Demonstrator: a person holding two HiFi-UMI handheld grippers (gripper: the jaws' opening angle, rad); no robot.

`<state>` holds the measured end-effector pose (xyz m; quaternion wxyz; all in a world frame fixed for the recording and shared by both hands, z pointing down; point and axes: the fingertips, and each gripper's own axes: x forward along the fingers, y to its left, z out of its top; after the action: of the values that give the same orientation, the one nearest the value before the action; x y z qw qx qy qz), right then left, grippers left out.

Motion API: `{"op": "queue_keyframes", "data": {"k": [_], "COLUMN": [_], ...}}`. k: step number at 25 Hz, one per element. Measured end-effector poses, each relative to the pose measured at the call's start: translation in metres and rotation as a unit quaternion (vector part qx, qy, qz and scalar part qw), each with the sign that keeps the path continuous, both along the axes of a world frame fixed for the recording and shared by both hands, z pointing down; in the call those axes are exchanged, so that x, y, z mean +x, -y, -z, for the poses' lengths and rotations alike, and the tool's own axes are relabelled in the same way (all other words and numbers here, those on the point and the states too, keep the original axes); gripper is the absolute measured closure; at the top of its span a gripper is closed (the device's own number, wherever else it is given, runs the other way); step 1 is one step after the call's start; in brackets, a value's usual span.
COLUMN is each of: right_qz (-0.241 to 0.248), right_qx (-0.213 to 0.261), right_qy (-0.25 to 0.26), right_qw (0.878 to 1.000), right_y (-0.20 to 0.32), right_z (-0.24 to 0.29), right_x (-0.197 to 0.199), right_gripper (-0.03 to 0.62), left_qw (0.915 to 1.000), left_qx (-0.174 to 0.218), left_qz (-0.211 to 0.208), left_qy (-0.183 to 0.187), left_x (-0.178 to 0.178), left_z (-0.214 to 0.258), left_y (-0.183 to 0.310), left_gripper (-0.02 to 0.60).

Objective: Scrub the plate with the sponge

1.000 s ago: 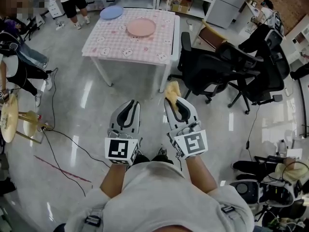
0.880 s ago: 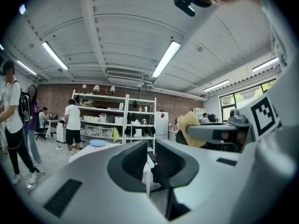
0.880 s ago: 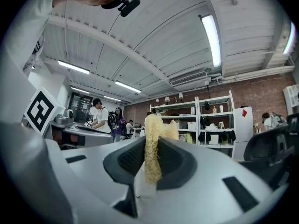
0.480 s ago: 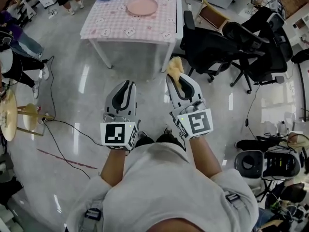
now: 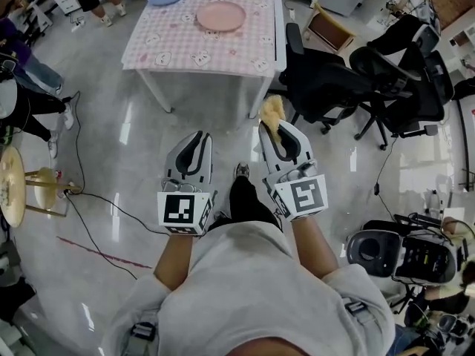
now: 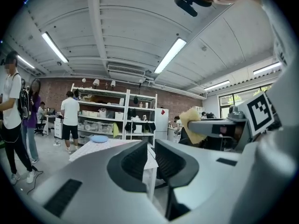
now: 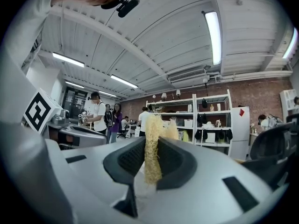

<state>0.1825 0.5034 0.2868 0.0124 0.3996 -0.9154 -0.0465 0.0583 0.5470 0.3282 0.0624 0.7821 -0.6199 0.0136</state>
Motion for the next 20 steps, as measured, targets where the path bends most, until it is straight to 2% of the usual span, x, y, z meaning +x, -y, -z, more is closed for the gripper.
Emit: {"op": "queue_keyframes", "data": {"k": [13, 20], "right_qz": [0.051, 0.054], "right_qx": [0.009, -0.023], "right_qy": [0.011, 0.019], "right_qw": [0.999, 0.998], "right_y": [0.184, 0.259], "right_z": [0.009, -0.009], "right_x": [-0.029, -0.021], "right_gripper": [0.53, 0.53], "left_qw": [0.9993, 0.9987], "left_qx": [0.003, -0.019], "left_qz": [0.036, 0.043], "left_qy": [0.008, 0.016], "left_x": [-0.025, -0.02], "left_z": [0.01, 0.0], "left_y": [0.182, 0.248], "left_gripper": [0.52, 0.52]}}
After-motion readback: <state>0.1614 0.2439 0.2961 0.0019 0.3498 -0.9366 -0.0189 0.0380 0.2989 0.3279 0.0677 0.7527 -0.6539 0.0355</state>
